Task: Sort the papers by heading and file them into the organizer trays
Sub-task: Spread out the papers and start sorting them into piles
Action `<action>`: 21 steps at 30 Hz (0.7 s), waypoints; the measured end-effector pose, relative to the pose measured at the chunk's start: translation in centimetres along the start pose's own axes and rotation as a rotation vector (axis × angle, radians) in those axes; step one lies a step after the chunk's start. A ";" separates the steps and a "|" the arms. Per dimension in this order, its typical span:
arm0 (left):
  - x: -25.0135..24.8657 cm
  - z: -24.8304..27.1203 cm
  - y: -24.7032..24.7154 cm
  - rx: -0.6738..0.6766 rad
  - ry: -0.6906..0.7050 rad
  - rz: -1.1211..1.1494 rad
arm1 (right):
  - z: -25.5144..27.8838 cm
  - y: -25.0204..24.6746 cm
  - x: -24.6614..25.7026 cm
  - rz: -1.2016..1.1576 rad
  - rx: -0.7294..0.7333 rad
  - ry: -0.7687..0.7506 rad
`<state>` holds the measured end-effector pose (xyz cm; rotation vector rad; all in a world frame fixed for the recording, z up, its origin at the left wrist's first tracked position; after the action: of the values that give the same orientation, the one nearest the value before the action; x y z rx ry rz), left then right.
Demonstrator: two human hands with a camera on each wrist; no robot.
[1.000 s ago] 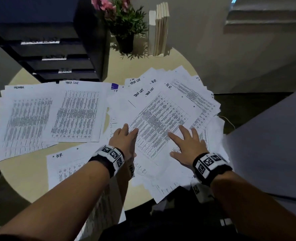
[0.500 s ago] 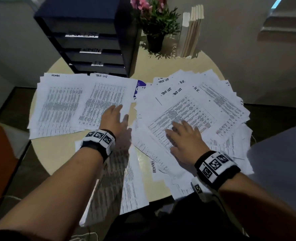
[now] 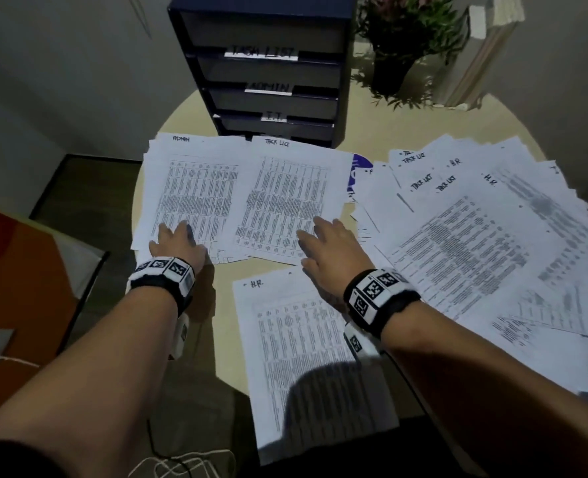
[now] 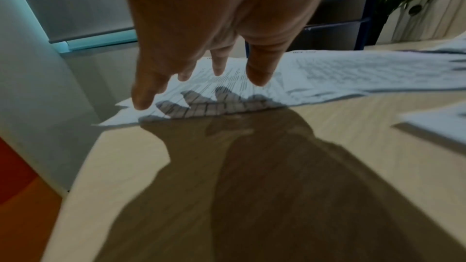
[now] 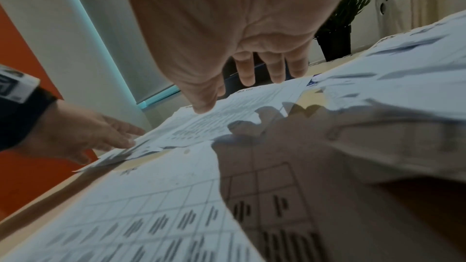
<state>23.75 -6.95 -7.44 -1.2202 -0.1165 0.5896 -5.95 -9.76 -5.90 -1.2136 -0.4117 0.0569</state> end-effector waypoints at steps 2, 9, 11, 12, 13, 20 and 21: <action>1.1 -0.6 0.3 0.021 -0.014 0.000 | -1.7 0.5 1.1 0.041 0.015 0.029; 0.7 -1.6 0.8 0.143 0.078 -0.013 | -4.0 2.3 0.9 0.136 0.160 0.038; 0.6 -1.6 -0.5 0.011 0.075 0.009 | -4.0 2.3 0.4 0.132 0.162 0.040; 0.9 -1.8 -1.4 -0.075 0.061 0.019 | -3.9 2.2 0.3 0.131 0.162 0.042; 1.4 -2.0 -2.2 -0.142 0.028 0.035 | -3.9 2.1 0.3 0.130 0.160 0.045; 5.2 -4.8 -3.3 -0.011 -0.185 0.129 | -4.3 2.0 0.9 0.118 0.138 0.069; 5.2 -5.1 -3.2 0.005 -0.177 0.153 | -4.2 2.0 0.9 0.116 0.136 0.069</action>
<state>31.28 -9.39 -7.51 -1.1775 -0.1710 0.8311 -3.38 -12.63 -8.67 -1.1011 -0.2724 0.1407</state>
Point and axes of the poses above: each hand's wrist, its own z-axis away from the middle knuckle, its own y-axis out of the palm, x = y × z, the point moved 6 cm from there along -z, towards the middle knuckle, and after that the axes turned 13 degrees about y, right-handed, at the moved point
